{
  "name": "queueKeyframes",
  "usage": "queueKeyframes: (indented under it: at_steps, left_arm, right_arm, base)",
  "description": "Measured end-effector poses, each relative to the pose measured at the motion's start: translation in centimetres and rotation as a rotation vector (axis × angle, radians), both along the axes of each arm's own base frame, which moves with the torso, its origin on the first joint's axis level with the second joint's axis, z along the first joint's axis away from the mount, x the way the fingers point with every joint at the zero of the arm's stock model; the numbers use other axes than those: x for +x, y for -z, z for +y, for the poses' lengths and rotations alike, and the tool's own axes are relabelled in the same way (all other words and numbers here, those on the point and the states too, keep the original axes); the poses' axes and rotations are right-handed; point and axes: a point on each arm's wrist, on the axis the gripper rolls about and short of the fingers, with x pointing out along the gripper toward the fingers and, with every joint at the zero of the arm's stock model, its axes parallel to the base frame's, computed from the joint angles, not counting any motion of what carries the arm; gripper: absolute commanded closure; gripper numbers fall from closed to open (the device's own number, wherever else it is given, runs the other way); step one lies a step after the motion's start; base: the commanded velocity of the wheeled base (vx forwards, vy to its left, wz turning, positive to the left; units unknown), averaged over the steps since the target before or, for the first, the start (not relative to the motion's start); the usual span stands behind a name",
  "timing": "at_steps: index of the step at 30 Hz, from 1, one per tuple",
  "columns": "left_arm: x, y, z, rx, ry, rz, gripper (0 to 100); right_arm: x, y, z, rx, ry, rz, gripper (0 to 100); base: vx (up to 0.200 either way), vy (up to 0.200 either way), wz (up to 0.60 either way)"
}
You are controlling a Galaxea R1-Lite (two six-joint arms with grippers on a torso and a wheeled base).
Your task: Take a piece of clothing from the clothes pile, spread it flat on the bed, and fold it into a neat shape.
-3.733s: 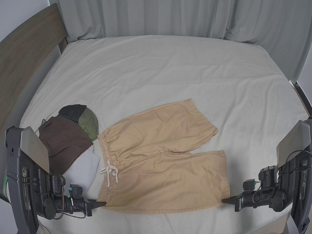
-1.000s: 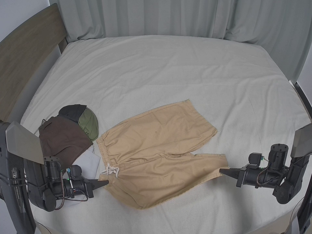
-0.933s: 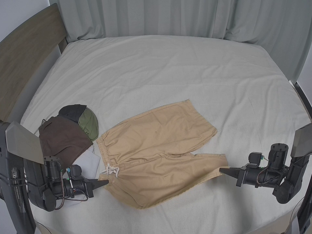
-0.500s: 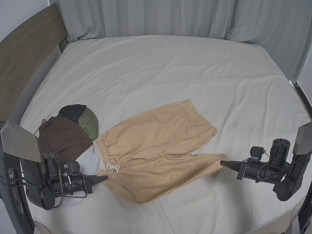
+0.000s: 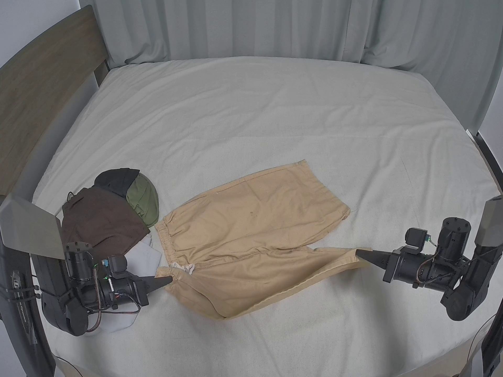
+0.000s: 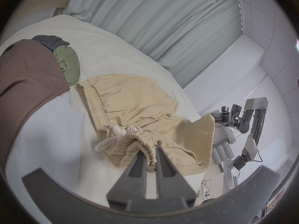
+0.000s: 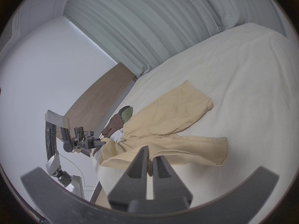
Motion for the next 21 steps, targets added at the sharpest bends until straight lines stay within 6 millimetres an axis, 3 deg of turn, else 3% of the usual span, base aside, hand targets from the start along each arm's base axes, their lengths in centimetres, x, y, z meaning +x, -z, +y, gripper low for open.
queueKeyframes:
  at_steps: [21]
  left_arm:
    - [0.4, -1.3, 0.0, -0.004, -0.032, -0.048, 100]
  right_arm:
    - [0.3, -0.8, 0.5, 0.009, -0.017, -0.042, 100]
  base:
    - [0.000, 0.000, 0.00]
